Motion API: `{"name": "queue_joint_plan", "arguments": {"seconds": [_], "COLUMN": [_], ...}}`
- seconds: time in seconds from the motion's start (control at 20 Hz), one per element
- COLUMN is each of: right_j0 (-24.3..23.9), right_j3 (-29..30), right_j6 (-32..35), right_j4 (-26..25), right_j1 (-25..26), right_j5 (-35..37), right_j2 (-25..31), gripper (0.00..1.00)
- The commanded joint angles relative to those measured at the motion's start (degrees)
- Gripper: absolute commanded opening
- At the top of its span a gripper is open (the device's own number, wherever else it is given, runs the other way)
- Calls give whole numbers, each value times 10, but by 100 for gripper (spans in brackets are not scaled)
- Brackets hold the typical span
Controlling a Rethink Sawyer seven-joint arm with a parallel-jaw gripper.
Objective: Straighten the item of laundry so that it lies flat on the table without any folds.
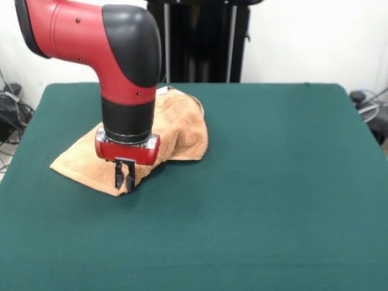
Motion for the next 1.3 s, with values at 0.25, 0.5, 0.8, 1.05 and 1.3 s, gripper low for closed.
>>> {"name": "queue_joint_plan", "arguments": {"seconds": [0.25,0.5,0.8,1.05,1.3], "right_j0": [27,6,-15,-27,-35], "right_j3": [-38,-79,-136,-145,-146], "right_j6": [-5,-48,-90,-89,-80], "right_j4": [-28,-38,-57,-77,-94], "right_j1": [25,49,79,84,83], "right_j5": [36,50,76,82,86], "right_j2": [57,78,109,127,134], "gripper": [0,0,0,0,0]}}
